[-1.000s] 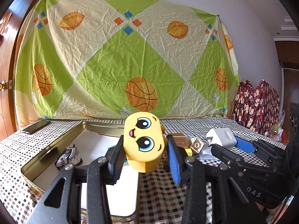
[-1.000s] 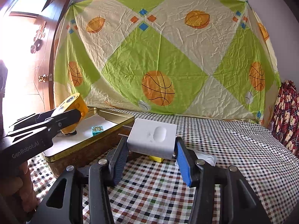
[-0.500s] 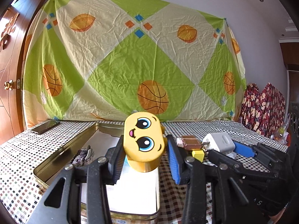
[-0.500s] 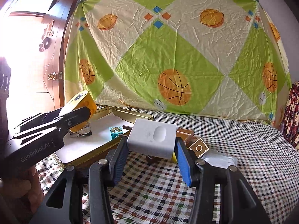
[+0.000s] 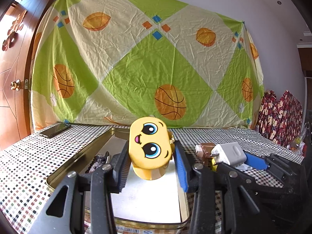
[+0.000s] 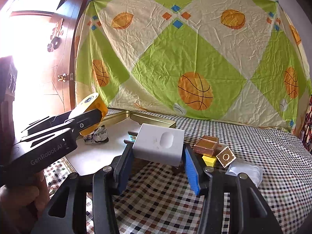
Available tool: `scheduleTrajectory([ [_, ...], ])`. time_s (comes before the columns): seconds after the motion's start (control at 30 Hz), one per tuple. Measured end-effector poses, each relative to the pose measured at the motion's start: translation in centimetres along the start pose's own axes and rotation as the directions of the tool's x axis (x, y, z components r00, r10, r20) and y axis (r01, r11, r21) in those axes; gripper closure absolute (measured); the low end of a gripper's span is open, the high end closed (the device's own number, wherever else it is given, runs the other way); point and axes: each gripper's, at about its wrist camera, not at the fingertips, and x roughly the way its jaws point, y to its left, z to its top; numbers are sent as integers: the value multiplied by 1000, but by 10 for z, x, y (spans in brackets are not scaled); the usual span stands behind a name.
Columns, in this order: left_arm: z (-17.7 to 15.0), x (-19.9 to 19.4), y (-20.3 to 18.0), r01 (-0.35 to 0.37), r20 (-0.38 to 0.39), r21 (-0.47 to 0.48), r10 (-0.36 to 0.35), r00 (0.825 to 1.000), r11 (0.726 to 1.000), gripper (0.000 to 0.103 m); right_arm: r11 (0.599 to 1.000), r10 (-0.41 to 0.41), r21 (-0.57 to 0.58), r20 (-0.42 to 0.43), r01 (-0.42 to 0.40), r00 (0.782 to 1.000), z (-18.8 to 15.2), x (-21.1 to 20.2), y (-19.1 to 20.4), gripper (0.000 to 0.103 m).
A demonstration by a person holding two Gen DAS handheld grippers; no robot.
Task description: Organize rigid objects
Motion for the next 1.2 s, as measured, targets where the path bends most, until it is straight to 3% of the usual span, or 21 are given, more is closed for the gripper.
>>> scheduleTrajectory([
  [0.6,2,1,37,-75,-29,-27,74,997,997,62,997,67,-46,-27,-68,997,14,16,31,51],
  [0.83,6,20,54,-115,-130,-23,111,985,993,62,988,152,-23,-87,-154,985,32,35,37,51],
  [0.97,5,35,59,-132,-206,6,131,970,991,62,984,169,-34,-150,-176,974,41,61,42,51],
  [1.1,3,45,65,-145,-265,18,145,953,989,62,977,208,12,-248,-212,946,42,95,40,51],
  [1.2,1,49,67,-157,-290,33,159,944,987,62,978,204,17,-281,-207,938,39,111,40,50],
])
